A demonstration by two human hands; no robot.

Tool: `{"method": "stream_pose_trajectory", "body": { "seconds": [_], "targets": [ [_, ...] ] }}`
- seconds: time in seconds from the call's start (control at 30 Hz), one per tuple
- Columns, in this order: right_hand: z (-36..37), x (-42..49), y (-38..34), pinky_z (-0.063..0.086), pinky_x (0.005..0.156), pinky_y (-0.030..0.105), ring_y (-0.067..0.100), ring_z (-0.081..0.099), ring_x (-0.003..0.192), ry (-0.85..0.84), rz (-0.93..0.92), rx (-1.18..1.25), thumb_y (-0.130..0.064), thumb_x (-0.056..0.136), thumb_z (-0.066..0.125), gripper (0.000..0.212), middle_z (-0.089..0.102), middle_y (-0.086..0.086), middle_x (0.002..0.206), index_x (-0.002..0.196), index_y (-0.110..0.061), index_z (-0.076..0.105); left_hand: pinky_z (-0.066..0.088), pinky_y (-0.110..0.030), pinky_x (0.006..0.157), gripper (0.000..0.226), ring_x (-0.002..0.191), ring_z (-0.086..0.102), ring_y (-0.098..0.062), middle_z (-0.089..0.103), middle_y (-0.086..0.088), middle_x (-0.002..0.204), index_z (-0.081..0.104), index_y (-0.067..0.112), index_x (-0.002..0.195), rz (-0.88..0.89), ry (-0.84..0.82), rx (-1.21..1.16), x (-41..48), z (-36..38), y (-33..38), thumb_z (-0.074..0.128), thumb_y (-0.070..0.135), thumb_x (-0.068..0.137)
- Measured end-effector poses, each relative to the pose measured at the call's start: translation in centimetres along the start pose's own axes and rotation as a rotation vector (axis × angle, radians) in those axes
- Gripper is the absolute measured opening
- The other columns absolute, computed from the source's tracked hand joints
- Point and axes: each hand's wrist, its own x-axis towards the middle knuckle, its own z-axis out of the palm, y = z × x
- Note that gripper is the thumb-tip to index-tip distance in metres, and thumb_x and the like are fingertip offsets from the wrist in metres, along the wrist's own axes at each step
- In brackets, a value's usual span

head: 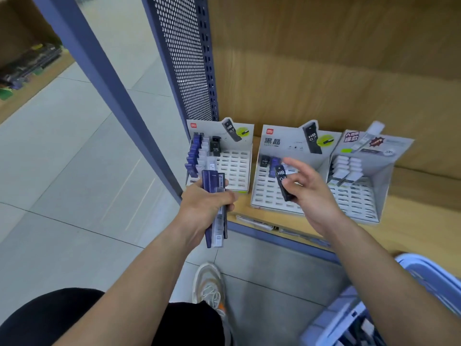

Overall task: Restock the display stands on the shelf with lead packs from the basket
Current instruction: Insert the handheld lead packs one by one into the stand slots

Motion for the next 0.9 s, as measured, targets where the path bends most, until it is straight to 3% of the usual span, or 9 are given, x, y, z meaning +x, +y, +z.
{"method": "stream_pose_trajectory", "body": {
  "seconds": [0.13, 0.3, 0.37, 0.47, 0.63, 0.77, 0.9],
  "targets": [
    [-2.9, 1.7, 1.1, 0.053, 0.078, 0.044, 0.024, 0.066, 0.077, 0.058, -0.029, -0.184, -0.013, 0.095, 0.066, 0.030, 0.063, -0.006, 0.077, 0.114, -0.036, 0.064, 0.055, -0.029, 0.061, 0.023, 0.067, 0.062, -0.022, 0.071, 0.001, 0.073, 0.068, 0.013, 0.092, 0.002, 0.033, 0.031, 0.9, 0.7, -1.0, 0.077, -0.005, 0.081],
    [-3.0, 5.1, 1.6, 0.057, 0.076, 0.046, 0.014, 0.070, 0.069, 0.118, -0.108, -0.328, -0.013, 0.093, 0.069, 0.013, 0.068, 0.006, 0.082, 0.099, -0.019, 0.059, 0.055, -0.036, 0.068, 0.024, 0.065, 0.062, -0.024, 0.069, -0.007, 0.078, 0.065, 0.013, 0.089, -0.041, 0.090, 0.041, 3.4, 2.7, -2.1, 0.078, -0.004, 0.079],
    [-2.5, 6.6, 1.7, 0.058, 0.074, 0.039, 0.010, 0.071, 0.070, 0.137, -0.165, -0.345, -0.014, 0.091, 0.070, 0.011, 0.069, 0.002, 0.087, 0.093, -0.018, 0.060, 0.054, -0.038, 0.069, 0.025, 0.066, 0.061, -0.027, 0.067, -0.009, 0.077, 0.064, 0.013, 0.085, -0.038, 0.093, 0.051, 4.4, 3.4, -2.8, 0.077, -0.006, 0.076],
    [-1.5, 8.4, 1.9, 0.052, 0.069, 0.017, -0.002, 0.066, 0.071, 0.127, -0.237, -0.386, -0.016, 0.088, 0.073, 0.010, 0.069, -0.006, 0.086, 0.090, -0.018, 0.064, 0.054, -0.040, 0.070, 0.022, 0.070, 0.060, -0.028, 0.068, -0.008, 0.073, 0.066, 0.011, 0.081, -0.035, 0.100, 0.084, 5.7, 3.9, -3.5, 0.076, -0.007, 0.073],
    [0.0, 10.5, 2.5, 0.044, 0.063, 0.004, -0.009, 0.060, 0.065, 0.115, -0.303, -0.515, -0.015, 0.087, 0.074, 0.008, 0.069, -0.011, 0.082, 0.089, -0.020, 0.068, 0.055, -0.039, 0.073, 0.021, 0.065, 0.060, -0.025, 0.067, -0.003, 0.065, 0.065, 0.012, 0.082, -0.034, 0.101, 0.048, 7.2, 3.7, -4.2, 0.079, -0.003, 0.077],
    [0.5, 11.6, 3.2, 0.046, 0.065, 0.009, -0.007, 0.059, 0.063, 0.087, -0.309, -0.595, -0.017, 0.088, 0.074, 0.008, 0.068, -0.015, 0.080, 0.093, -0.022, 0.070, 0.057, -0.043, 0.077, 0.021, 0.062, 0.059, -0.024, 0.067, -0.001, 0.063, 0.065, 0.011, 0.081, -0.022, 0.099, 0.029, 7.5, 3.5, -4.5, 0.079, -0.004, 0.077],
    [0.5, 12.0, 3.6, 0.049, 0.066, 0.013, 0.000, 0.060, 0.065, 0.114, -0.323, -0.656, -0.018, 0.089, 0.073, 0.007, 0.068, -0.010, 0.082, 0.096, -0.018, 0.072, 0.057, -0.039, 0.072, 0.022, 0.061, 0.059, -0.023, 0.068, 0.001, 0.062, 0.065, 0.011, 0.083, -0.036, 0.102, -0.006, 7.6, 3.4, -4.5, 0.078, -0.006, 0.078]
  ]
}}
